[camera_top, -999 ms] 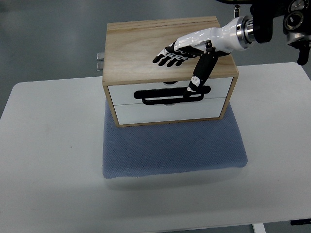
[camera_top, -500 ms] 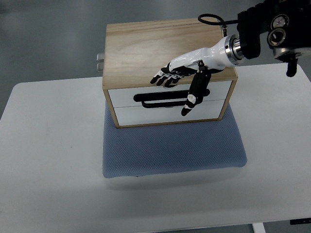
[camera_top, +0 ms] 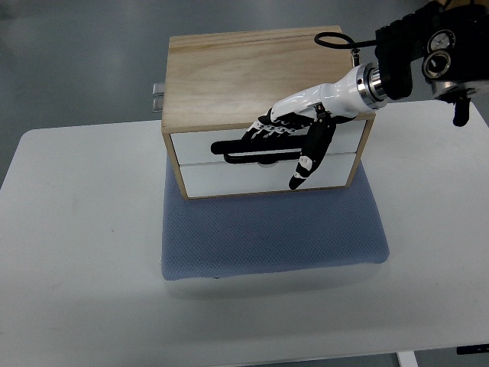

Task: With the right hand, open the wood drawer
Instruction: 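Lower the right hand fingers onto the upper drawer's black handle, then pull the upper white drawer toward the robot with the right hand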

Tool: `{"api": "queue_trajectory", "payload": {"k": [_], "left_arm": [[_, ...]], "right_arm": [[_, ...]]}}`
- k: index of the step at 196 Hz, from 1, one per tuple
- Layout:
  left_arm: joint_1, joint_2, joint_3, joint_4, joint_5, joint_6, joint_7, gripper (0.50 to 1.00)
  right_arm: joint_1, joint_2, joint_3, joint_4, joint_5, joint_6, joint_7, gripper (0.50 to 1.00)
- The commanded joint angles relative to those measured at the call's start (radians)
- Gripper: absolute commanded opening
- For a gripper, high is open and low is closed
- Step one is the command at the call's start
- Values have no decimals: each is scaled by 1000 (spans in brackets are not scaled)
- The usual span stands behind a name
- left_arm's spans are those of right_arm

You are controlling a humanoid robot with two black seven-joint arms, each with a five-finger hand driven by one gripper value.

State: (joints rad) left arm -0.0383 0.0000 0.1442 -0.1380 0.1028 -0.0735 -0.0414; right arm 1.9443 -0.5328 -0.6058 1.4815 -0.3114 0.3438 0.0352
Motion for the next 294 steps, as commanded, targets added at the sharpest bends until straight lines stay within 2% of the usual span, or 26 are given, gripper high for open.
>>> {"api": "queue_trajectory", "payload": {"k": [1,167,203,230,294], "left_arm": [[0,0,0,0,0,1,0,1000],[0,0,0,0,0,0,0,1000],[0,0,0,0,0,1,0,1000],[0,0,0,0,0,0,0,1000],[0,0,0,0,0,0,0,1000]], "right_arm": [[-4,2,0,-1,0,0,-1,952],[-71,28,9,-20,5,-43,-43,952],[-70,25,9,-18,23,-23,-47,952],[-64,17,9,-12,23,27,-47,952],[-53,-7,6,13,23,95,-46,954]]}}
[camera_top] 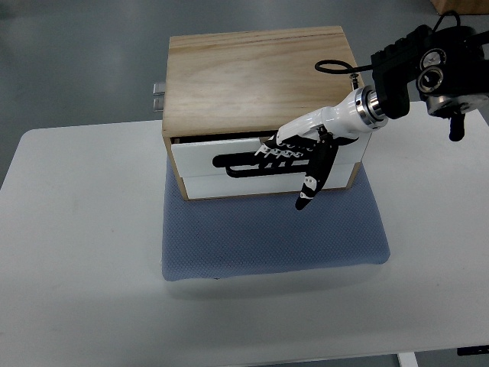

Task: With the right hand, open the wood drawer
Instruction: 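Pull the upper white drawer toward the robot with the right hand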

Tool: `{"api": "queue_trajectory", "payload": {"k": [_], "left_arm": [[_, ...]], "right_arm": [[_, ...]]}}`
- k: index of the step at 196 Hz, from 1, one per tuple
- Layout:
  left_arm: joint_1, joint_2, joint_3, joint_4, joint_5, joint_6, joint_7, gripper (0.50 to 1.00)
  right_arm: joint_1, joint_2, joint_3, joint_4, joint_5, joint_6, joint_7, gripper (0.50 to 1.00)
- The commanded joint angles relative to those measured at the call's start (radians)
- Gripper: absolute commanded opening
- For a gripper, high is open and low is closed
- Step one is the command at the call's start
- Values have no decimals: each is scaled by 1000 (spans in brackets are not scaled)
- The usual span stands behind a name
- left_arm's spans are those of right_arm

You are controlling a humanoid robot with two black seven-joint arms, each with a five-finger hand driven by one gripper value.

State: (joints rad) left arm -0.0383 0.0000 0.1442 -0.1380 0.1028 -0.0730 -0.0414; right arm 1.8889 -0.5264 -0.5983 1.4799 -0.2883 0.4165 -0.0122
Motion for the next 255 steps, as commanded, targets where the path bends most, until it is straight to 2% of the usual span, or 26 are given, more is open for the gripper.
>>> {"api": "queue_trajectory", "payload": {"k": [1,132,200,228,255], "left_arm": [[0,0,0,0,0,-1,0,1000],[0,0,0,0,0,-1,0,1000],[0,0,0,0,0,-1,0,1000],[0,0,0,0,0,1,0,1000],[0,0,0,0,0,-1,0,1000]], "right_arm": [[3,-15,-1,16,0,24,2,954],[36,-90,0,83,0,145,2,954],[61,-130,29,91,0,156,8,954],[67,-199,104,91,3,194,8,952],[67,-268,190,86,27,194,5,952]]}}
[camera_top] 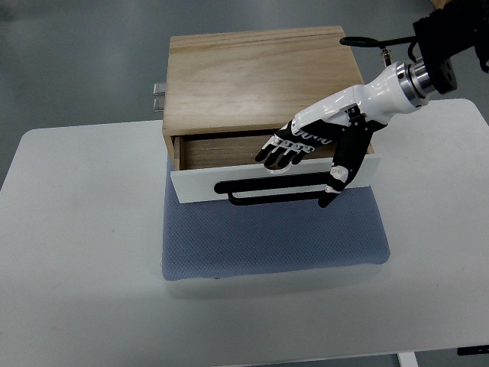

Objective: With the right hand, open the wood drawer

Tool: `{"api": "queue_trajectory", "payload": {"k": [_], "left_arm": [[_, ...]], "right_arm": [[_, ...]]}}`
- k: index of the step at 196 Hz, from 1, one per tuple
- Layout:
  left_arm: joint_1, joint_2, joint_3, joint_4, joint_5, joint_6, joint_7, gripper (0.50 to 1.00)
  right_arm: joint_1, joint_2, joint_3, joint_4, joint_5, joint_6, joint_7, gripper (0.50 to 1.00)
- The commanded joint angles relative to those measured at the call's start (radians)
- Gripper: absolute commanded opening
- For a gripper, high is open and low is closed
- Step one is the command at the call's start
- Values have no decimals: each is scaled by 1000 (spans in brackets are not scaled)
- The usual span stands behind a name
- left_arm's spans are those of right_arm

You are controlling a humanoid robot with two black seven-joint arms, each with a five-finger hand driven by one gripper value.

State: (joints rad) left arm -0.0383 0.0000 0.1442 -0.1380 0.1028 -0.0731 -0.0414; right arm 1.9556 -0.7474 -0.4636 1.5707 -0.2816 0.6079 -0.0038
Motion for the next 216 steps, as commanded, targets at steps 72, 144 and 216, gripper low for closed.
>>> {"api": "queue_trajectory", "payload": {"k": [72,144,216], "left_arm": [[0,0,0,0,0,-1,0,1000],[0,0,0,0,0,1,0,1000],[0,0,0,0,0,1,0,1000]], "right_arm": [[-129,-167,324,-104,88,-40,4,952],[-650,-116,1071,-202,9,-140,2,952],[-974,163,1697,-354,-107,-145,-8,952]]}}
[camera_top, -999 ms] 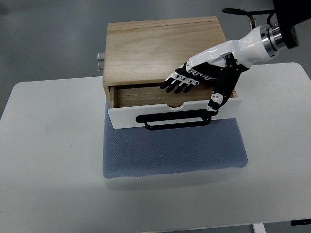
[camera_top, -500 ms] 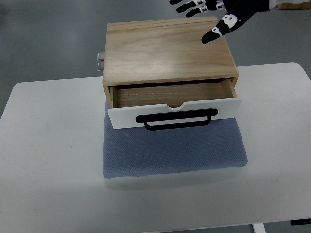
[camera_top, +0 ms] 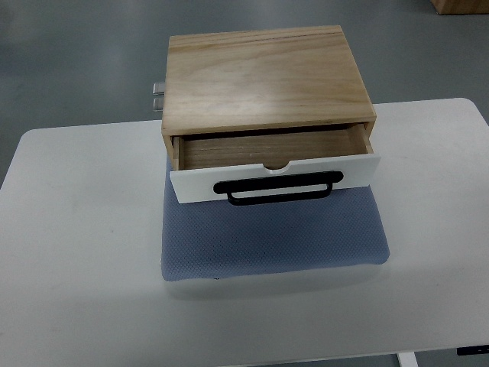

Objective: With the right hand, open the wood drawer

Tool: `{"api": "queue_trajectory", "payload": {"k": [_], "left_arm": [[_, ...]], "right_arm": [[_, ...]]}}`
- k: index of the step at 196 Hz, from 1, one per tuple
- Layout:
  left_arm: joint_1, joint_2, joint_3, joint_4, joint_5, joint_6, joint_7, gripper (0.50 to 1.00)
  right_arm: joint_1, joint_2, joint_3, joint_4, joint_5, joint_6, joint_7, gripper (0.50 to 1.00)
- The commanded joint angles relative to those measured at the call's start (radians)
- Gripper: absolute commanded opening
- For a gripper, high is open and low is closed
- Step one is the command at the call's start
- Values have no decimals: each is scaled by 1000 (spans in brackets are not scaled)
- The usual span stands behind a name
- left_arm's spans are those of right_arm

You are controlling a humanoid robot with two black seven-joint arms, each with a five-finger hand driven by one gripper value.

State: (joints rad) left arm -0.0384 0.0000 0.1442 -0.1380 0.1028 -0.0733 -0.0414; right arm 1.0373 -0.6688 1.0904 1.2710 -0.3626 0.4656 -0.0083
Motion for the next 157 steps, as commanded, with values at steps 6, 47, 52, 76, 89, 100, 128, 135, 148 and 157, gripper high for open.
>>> {"api": "queue_trajectory", "payload": {"k": [6,47,52,76,89,100,128,135,148,157], "left_arm": [[0,0,0,0,0,0,0,1000],[0,0,0,0,0,1,0,1000],[0,0,0,0,0,0,0,1000],[0,0,0,0,0,0,0,1000],[0,0,0,0,0,0,0,1000],[0,0,0,0,0,0,0,1000],[0,0,0,0,0,0,0,1000],[0,0,0,0,0,0,0,1000],[0,0,0,0,0,1,0,1000],[0,0,0,0,0,0,0,1000]], "right_arm": [[-65,110,177,-81,-41,-5,-4,952],[-111,216,338,-285,-116,-59,-6,952],[-115,224,345,-318,-116,-74,-6,952],[-129,230,348,-461,-114,-120,-2,952],[-134,239,350,-542,-107,-130,1,952],[-138,258,353,-599,-101,-130,2,952],[-178,294,353,-659,-99,-130,4,952],[-192,301,353,-660,-99,-130,5,952],[-221,316,355,-660,-99,-131,7,952],[-237,324,355,-660,-99,-130,8,952]]}}
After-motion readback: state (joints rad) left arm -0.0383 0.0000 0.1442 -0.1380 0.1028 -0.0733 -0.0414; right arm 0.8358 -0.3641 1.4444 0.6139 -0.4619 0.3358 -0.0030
